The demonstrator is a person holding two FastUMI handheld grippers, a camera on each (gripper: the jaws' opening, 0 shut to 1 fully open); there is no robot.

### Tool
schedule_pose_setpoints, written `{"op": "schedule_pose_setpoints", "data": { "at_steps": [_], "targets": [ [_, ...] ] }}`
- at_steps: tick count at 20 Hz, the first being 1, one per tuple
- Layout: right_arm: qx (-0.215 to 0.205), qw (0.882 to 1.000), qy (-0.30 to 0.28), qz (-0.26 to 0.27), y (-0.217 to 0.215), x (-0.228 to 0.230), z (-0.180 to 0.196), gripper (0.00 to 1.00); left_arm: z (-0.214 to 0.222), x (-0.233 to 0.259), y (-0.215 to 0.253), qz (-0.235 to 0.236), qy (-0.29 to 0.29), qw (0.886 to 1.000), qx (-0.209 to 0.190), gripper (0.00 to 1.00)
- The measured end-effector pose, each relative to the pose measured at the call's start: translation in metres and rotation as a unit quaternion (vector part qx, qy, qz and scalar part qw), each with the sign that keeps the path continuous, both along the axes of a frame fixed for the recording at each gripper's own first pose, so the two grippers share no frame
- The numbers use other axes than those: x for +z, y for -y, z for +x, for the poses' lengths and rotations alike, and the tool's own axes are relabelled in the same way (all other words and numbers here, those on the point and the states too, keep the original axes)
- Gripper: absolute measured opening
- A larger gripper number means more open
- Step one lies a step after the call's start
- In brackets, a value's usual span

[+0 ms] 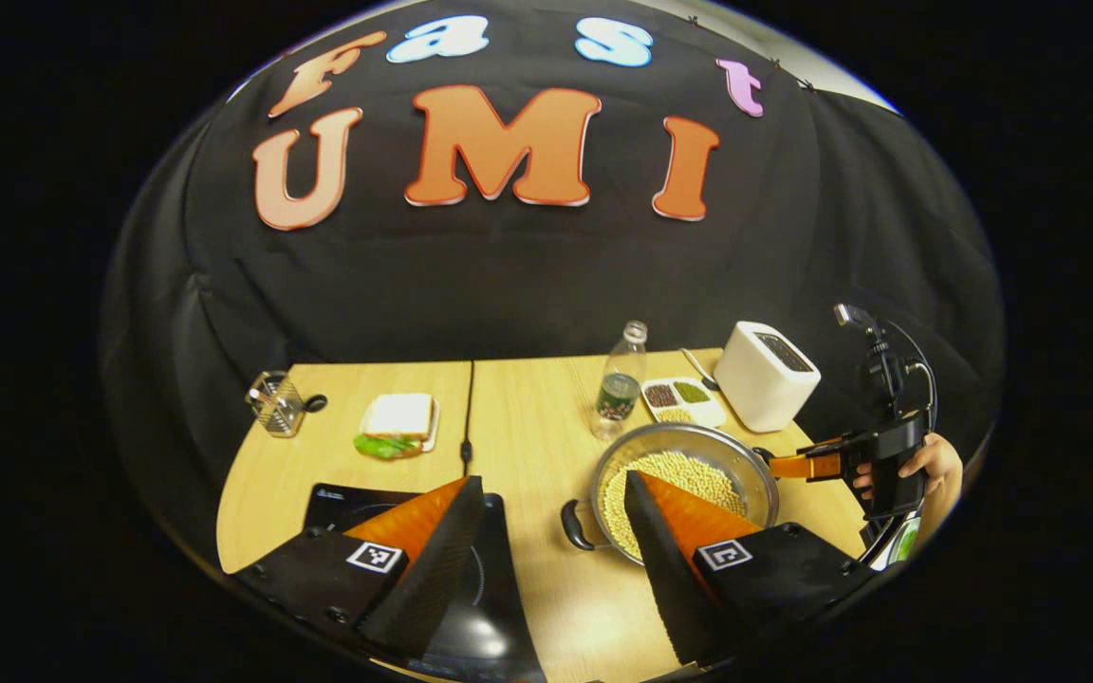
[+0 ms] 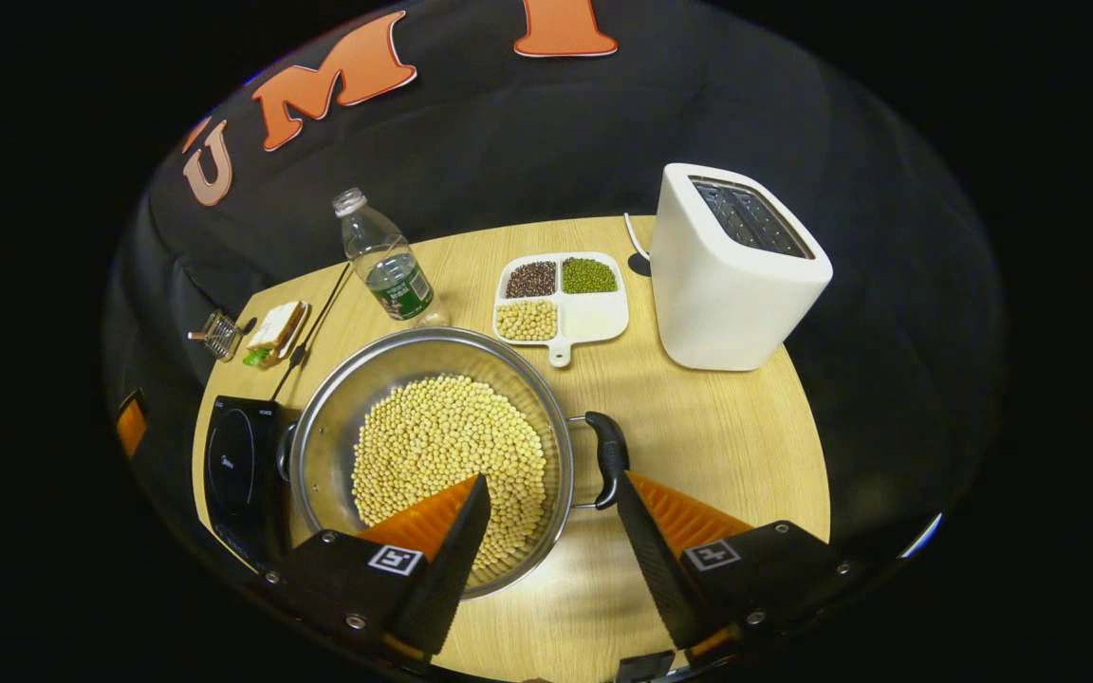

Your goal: First push the handle of the pot to place it horizontally, then grasp the pot with both hands and set it on the induction cooktop.

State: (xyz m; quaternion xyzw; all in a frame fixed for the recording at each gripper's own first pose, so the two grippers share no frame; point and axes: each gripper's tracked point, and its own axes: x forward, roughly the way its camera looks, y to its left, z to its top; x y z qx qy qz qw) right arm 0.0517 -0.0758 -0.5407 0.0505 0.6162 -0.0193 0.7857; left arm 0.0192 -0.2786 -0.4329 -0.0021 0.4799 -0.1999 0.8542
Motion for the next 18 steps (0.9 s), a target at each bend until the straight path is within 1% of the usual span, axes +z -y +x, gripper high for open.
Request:
{"op": "schedule_pose_setpoints", "data": {
  "at_steps": [1,2,4,6,10,12,13,14,15,18],
  "targets": [
    [-0.001,1.0,-0.003,0.0,0.0,-0.004,0.002,0.86,-0.004,-0.015,0.009,0.004,-0.016,1.0,-0.006,0.95],
    [-0.002,1.0,-0.006,0.0,0.001,-0.009,0.003,0.88,-0.008,-0.031,0.016,0.008,-0.031,0.999,-0.01,0.95],
    [-0.002,1.0,-0.013,-0.003,0.004,-0.017,0.004,0.9,-0.017,-0.058,0.029,0.014,-0.065,0.998,-0.014,0.98],
    [0.0,1.0,-0.023,-0.01,0.007,-0.027,0.003,0.9,-0.022,-0.087,0.036,0.021,-0.1,0.995,-0.017,0.98],
    [0.01,0.999,-0.039,-0.023,0.012,-0.044,0.003,0.9,-0.028,-0.138,0.043,0.047,-0.16,0.986,-0.019,0.99],
    [0.013,0.999,-0.048,-0.021,0.011,-0.051,0.001,0.9,-0.034,-0.158,0.045,0.059,-0.191,0.98,-0.02,0.98],
    [0.015,0.998,-0.054,-0.021,0.011,-0.055,0.001,0.91,-0.037,-0.166,0.046,0.065,-0.202,0.977,-0.022,1.0],
    [0.019,0.998,-0.063,-0.025,0.012,-0.061,-0.003,0.91,-0.04,-0.174,0.045,0.072,-0.213,0.974,-0.023,0.98],
    [0.021,0.997,-0.068,-0.03,0.014,-0.065,-0.004,0.91,-0.042,-0.18,0.045,0.077,-0.22,0.972,-0.023,0.98],
    [0.02,0.997,-0.068,-0.033,0.012,-0.074,0.001,0.9,-0.049,-0.198,0.042,0.095,-0.224,0.97,-0.024,0.98]
  ]
}}
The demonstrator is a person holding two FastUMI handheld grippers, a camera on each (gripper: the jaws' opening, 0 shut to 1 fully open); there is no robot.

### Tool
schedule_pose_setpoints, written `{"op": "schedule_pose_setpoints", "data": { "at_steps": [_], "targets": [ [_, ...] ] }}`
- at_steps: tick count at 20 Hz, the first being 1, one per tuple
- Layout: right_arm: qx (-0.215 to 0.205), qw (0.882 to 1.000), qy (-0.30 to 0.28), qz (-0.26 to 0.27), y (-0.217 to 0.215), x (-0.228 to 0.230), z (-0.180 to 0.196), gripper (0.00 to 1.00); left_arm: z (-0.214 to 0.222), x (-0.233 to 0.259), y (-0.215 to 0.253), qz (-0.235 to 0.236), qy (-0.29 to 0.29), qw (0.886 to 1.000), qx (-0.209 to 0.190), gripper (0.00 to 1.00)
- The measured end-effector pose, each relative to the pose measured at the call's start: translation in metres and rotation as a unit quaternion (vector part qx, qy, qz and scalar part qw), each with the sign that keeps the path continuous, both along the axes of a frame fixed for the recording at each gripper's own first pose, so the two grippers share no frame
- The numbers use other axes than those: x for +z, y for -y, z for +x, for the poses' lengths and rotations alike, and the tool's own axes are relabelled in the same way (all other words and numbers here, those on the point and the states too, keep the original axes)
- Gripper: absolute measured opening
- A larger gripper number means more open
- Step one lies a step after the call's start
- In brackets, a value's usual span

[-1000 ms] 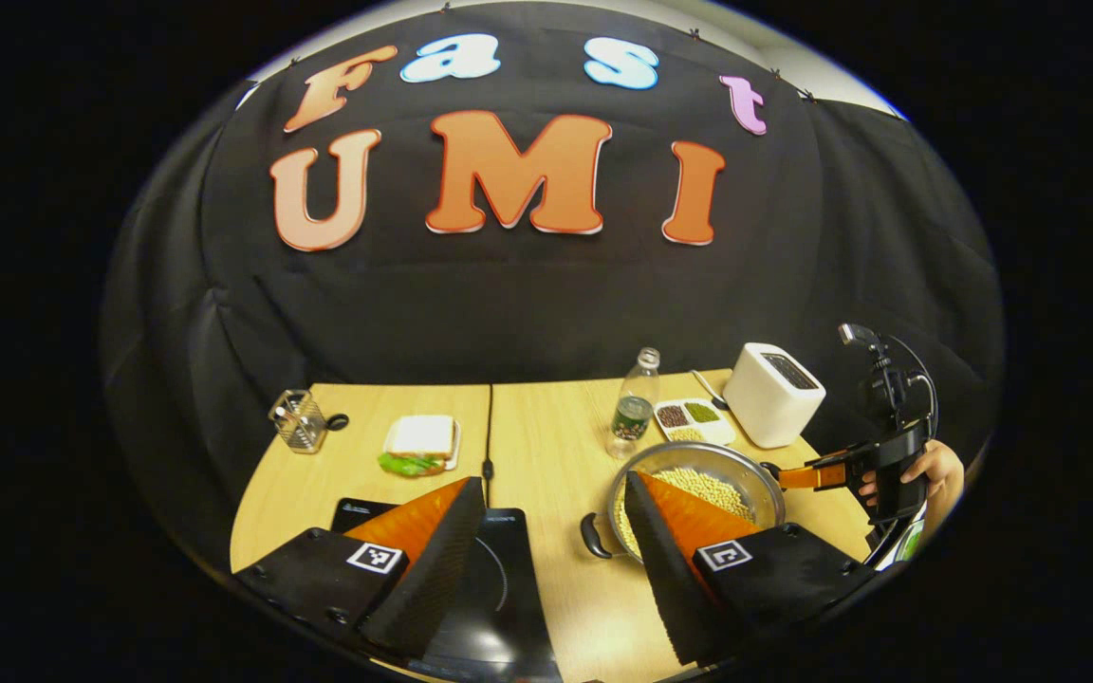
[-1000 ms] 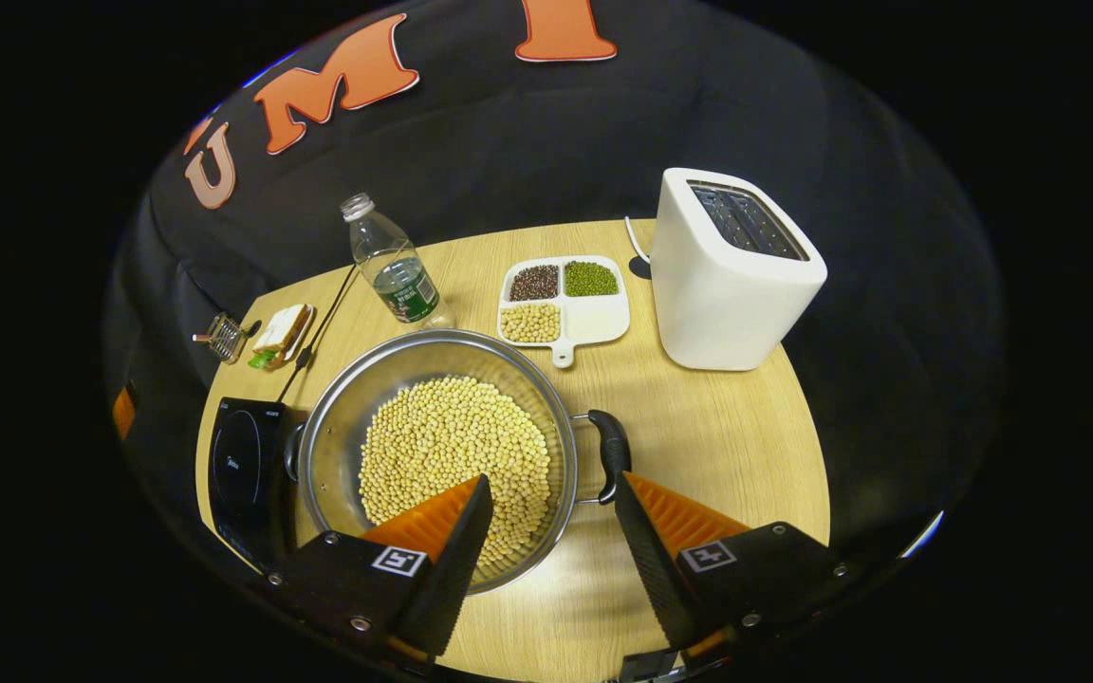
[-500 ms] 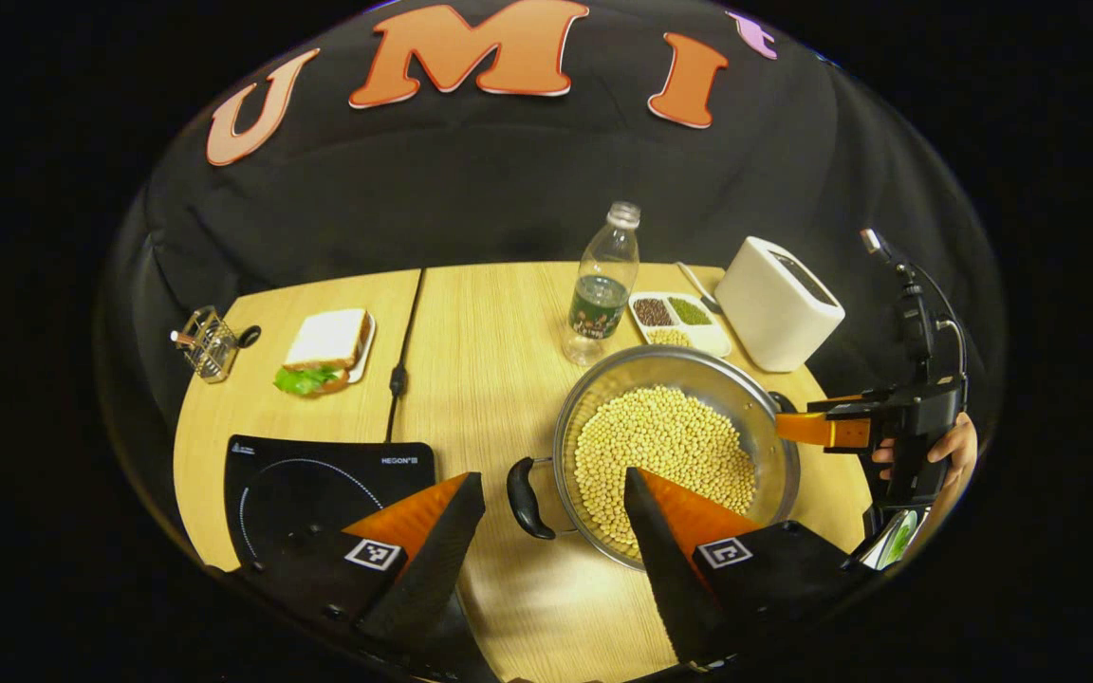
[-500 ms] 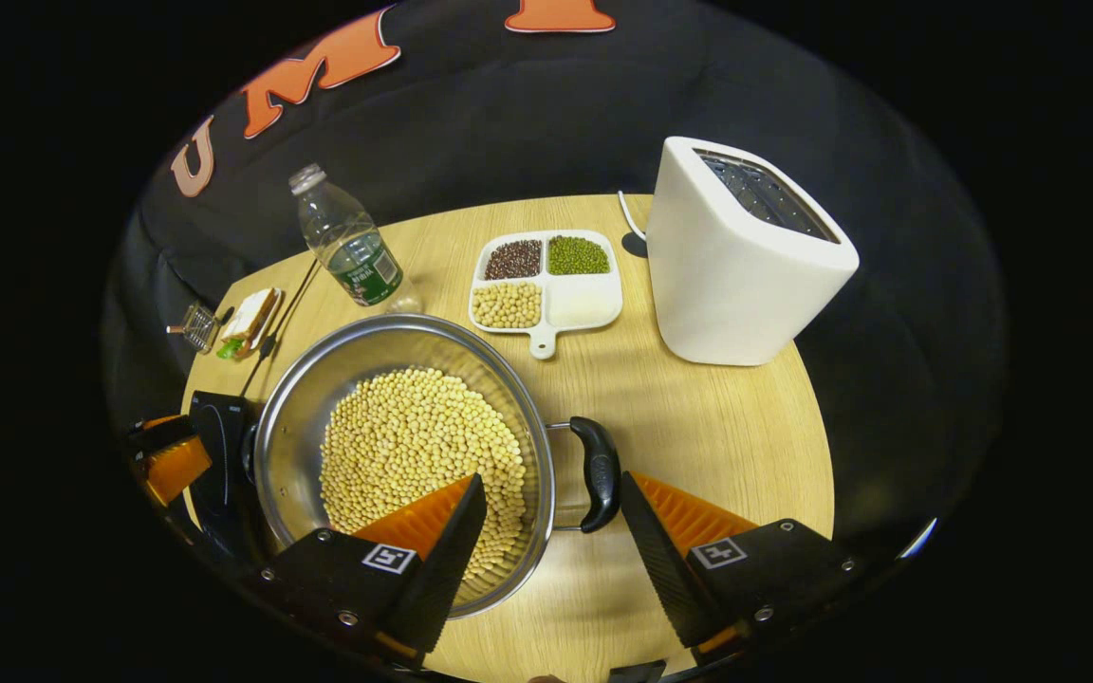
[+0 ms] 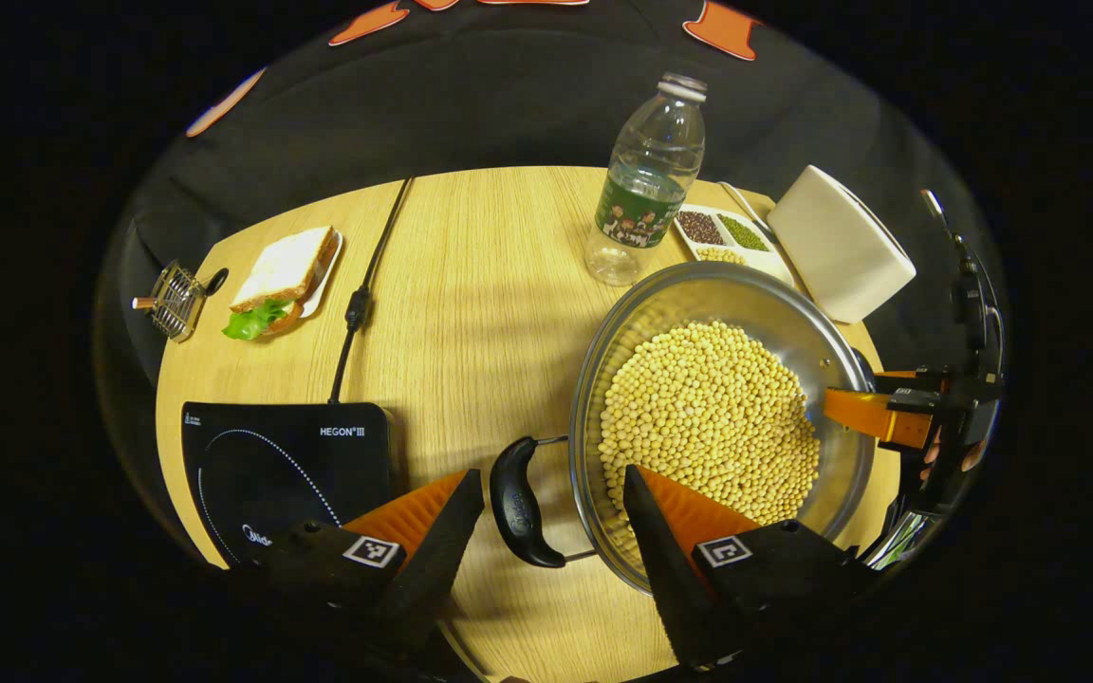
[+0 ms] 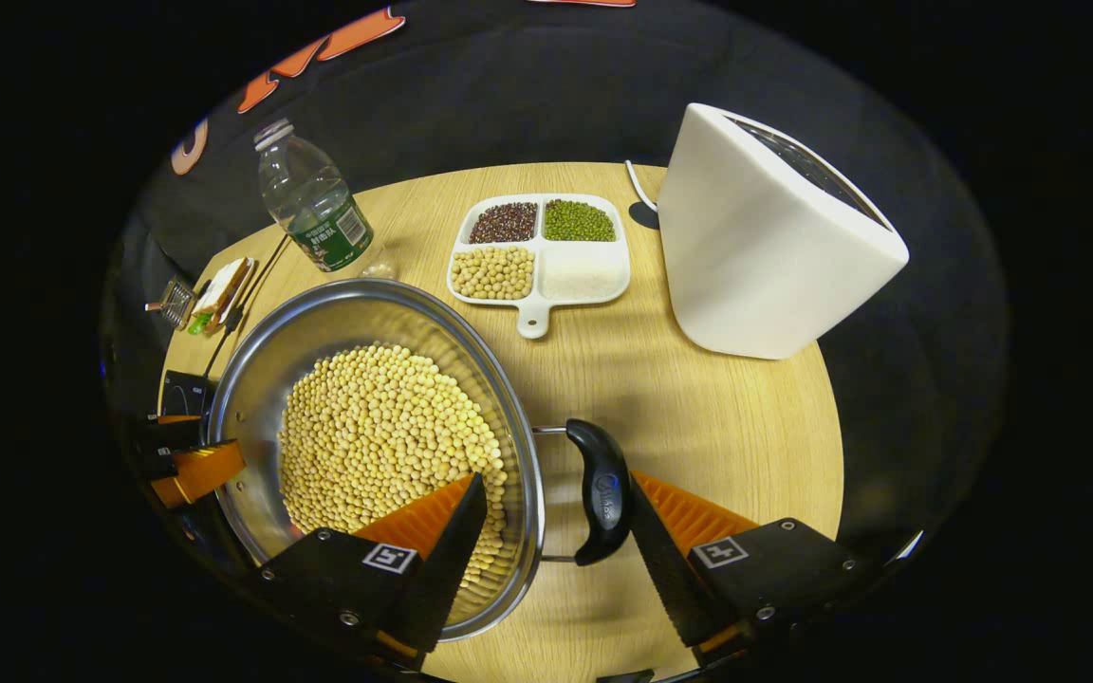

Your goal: First push the handle of the pot to place it horizontally, then grasp the pot with both hands and set it on the induction cooktop.

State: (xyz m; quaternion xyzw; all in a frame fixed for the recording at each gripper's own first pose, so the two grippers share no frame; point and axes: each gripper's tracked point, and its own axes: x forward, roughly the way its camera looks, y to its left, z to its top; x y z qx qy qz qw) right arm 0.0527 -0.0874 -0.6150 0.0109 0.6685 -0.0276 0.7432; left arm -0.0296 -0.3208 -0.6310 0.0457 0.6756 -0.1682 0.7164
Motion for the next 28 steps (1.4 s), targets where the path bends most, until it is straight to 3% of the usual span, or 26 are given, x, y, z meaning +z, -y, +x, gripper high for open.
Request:
{"op": "schedule_pose_setpoints", "data": {
  "at_steps": [7,10,13,18,21,28],
  "targets": [
    [-0.003,1.0,-0.018,-0.017,0.007,-0.022,-0.003,0.85,-0.004,-0.028,-0.004,0.037,-0.013,0.999,0.004,0.97],
    [-0.002,1.0,-0.017,-0.014,0.007,-0.024,-0.002,0.8,-0.005,-0.031,0.001,0.031,-0.011,0.999,0.012,0.96],
    [-0.001,1.0,-0.018,-0.01,0.008,-0.023,-0.004,0.79,-0.001,-0.031,0.004,0.039,-0.001,0.999,0.014,0.84],
    [-0.017,1.0,-0.023,0.0,0.007,-0.021,-0.006,0.72,0.005,-0.035,0.005,0.038,0.018,0.999,0.03,0.81],
    [-0.022,0.999,-0.024,0.005,0.005,-0.017,-0.011,0.65,0.008,-0.036,0.004,0.036,0.027,0.999,0.026,0.74],
    [-0.021,1.0,-0.009,-0.006,-0.004,0.01,-0.025,0.59,0.007,-0.02,-0.003,0.035,0.048,0.998,0.013,0.75]
  ]
}}
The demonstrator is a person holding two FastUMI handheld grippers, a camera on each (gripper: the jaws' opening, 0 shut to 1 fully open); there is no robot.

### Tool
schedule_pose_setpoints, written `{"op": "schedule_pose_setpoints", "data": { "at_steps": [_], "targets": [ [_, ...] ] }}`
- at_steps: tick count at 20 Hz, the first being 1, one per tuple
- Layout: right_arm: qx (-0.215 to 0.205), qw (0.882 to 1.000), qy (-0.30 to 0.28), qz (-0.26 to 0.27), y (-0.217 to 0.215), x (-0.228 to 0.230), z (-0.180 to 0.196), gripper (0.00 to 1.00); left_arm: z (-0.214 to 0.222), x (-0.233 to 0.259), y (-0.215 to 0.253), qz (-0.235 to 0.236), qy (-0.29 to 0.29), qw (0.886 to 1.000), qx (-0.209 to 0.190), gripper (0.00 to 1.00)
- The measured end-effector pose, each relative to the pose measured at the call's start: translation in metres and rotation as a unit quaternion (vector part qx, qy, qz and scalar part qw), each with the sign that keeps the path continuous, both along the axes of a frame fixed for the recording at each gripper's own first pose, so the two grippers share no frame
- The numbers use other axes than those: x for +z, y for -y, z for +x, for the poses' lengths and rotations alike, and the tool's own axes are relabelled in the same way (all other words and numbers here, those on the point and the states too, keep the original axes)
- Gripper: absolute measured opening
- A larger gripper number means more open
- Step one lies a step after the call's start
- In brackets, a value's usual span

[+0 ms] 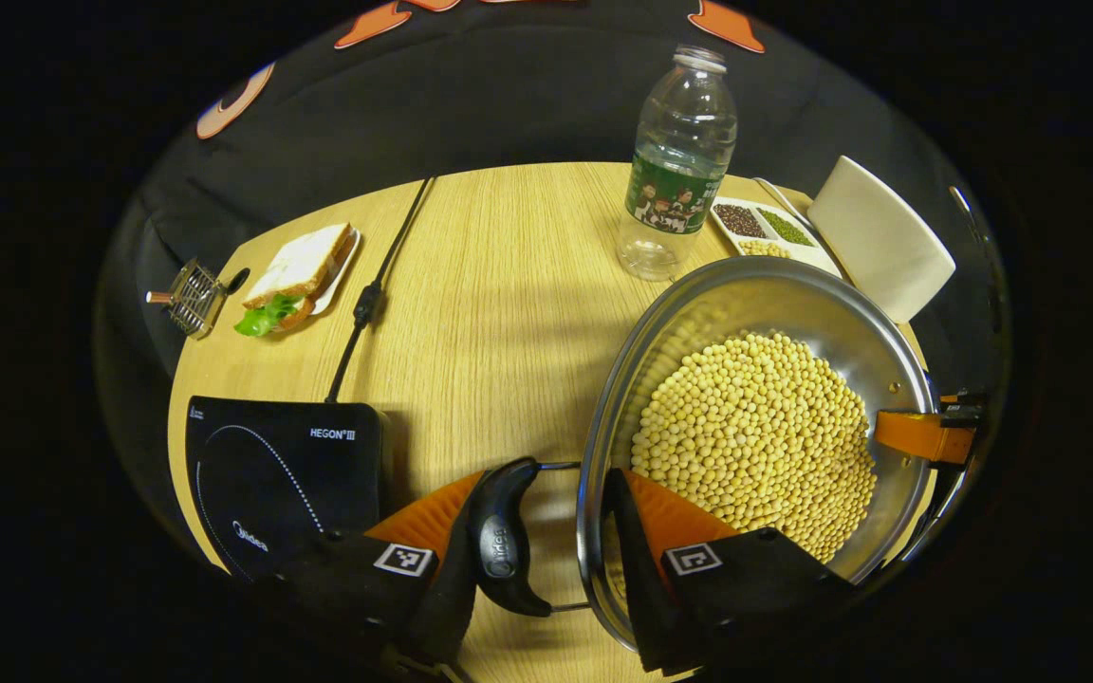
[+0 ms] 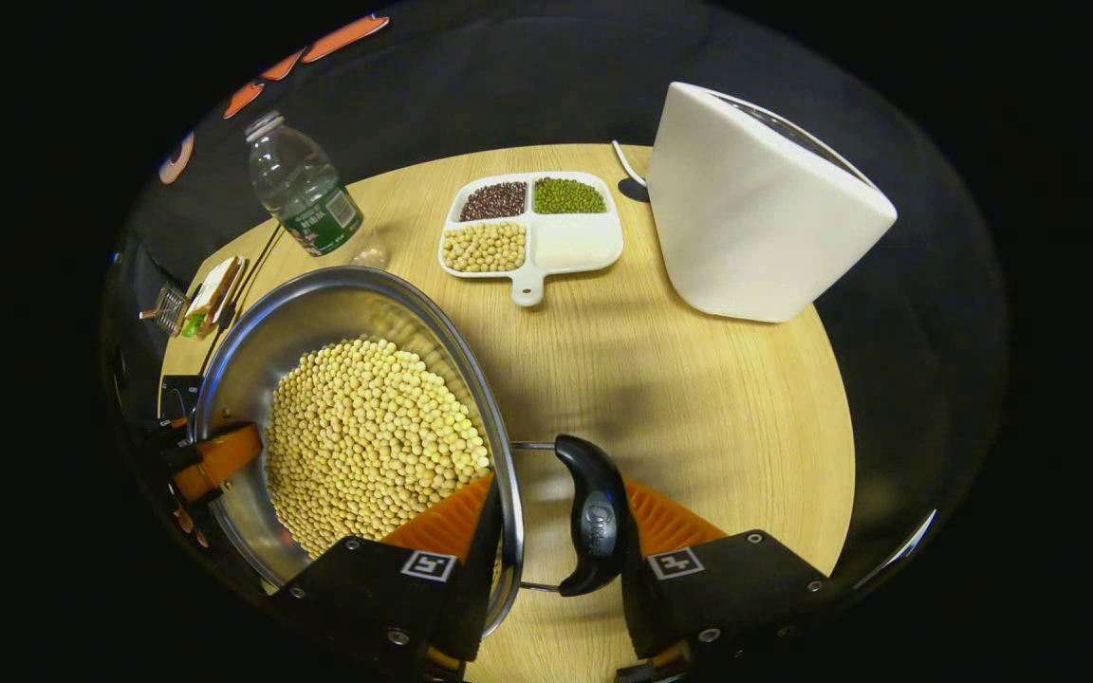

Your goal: First push the handle of the pot to place it horizontally, then grasp the pot with both hands and set it on the induction cooktop.

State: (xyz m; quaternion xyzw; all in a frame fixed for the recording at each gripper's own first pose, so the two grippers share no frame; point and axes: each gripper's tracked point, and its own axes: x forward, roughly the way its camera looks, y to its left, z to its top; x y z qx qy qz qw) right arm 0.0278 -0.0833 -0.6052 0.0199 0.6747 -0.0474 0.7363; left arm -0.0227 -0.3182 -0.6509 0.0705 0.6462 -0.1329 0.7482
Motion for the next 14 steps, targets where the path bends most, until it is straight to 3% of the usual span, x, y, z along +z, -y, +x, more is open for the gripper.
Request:
{"op": "schedule_pose_setpoints", "data": {
  "at_steps": [8,14],
  "targets": [
    [0.005,1.0,0.022,-0.008,-0.033,0.044,-0.009,0.58,0.008,0.039,-0.033,-0.007,0.033,0.999,-0.013,0.74],
    [0.028,0.999,0.041,0.005,-0.089,0.071,-0.003,0.58,0.018,0.073,-0.096,0.007,0.057,0.998,-0.002,0.71]
  ]
}}
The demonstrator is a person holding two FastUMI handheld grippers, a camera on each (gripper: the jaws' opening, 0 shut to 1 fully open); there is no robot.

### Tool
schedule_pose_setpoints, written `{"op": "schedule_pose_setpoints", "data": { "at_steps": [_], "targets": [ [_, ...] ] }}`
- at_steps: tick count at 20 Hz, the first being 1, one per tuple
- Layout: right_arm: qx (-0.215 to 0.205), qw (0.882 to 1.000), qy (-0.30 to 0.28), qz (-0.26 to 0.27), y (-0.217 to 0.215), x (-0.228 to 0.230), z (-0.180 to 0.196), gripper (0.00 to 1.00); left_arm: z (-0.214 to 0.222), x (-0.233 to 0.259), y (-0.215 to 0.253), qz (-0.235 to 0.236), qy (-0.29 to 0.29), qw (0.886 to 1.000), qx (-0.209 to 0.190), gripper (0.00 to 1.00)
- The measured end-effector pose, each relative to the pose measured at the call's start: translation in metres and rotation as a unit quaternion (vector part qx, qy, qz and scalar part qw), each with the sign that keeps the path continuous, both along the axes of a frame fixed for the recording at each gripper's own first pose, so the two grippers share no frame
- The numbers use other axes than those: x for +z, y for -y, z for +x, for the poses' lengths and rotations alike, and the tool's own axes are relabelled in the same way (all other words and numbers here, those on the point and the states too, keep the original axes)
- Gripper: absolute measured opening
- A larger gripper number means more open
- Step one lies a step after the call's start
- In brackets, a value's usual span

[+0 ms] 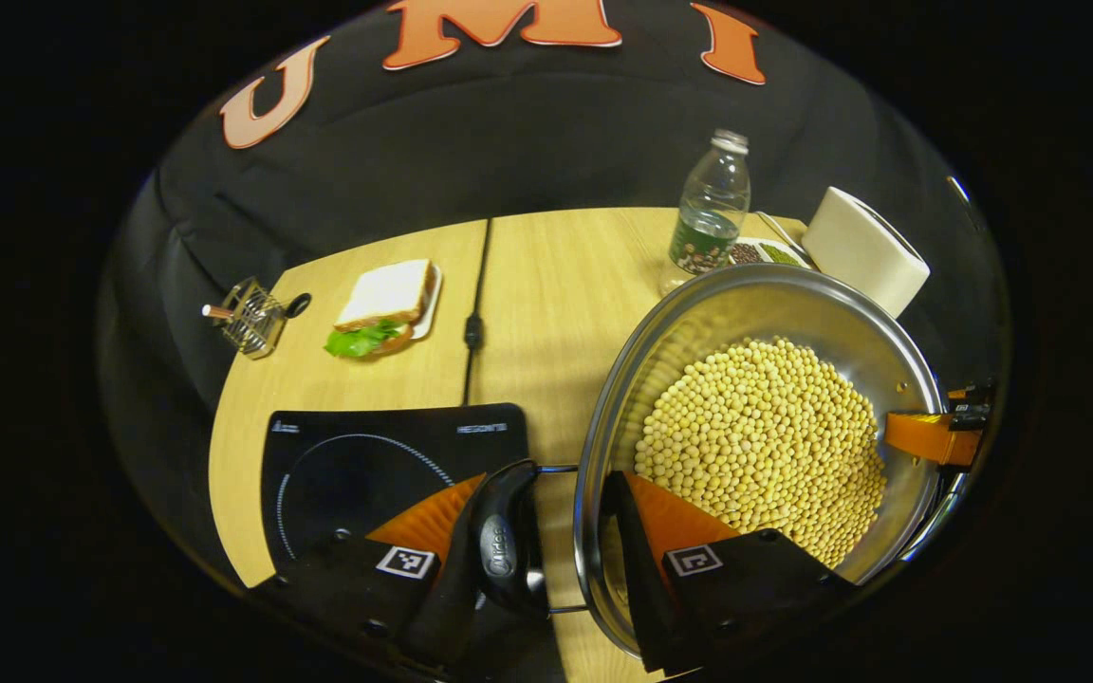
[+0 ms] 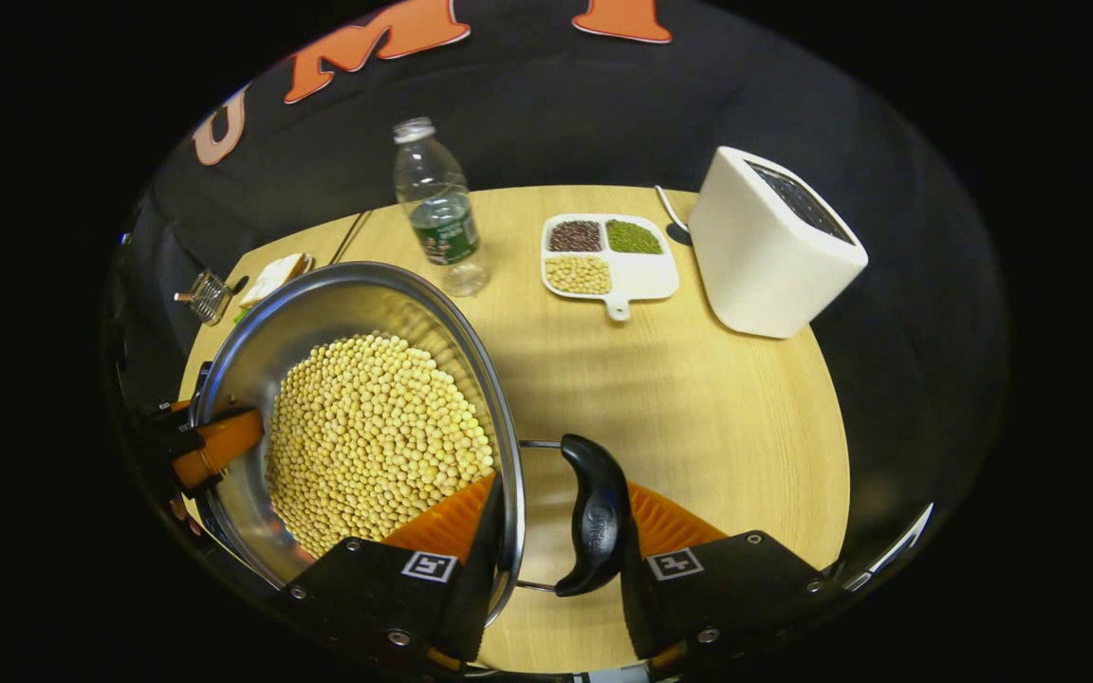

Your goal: First push the handle of the pot to place it horizontally, then grasp the pot with both hands and set it on the induction cooktop.

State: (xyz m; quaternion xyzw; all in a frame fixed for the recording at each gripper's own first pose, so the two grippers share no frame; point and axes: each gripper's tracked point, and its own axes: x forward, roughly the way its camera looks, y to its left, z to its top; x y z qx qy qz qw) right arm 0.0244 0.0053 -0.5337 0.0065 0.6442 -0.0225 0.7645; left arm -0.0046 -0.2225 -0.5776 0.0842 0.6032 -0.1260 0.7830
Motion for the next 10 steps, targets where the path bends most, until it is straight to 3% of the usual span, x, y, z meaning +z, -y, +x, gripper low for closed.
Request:
{"op": "schedule_pose_setpoints", "data": {
  "at_steps": [10],
  "targets": [
    [0.035,0.999,0.023,0.024,-0.101,0.032,0.018,0.58,0.019,0.051,-0.106,0.028,0.04,0.998,0.037,0.74]
  ]
}}
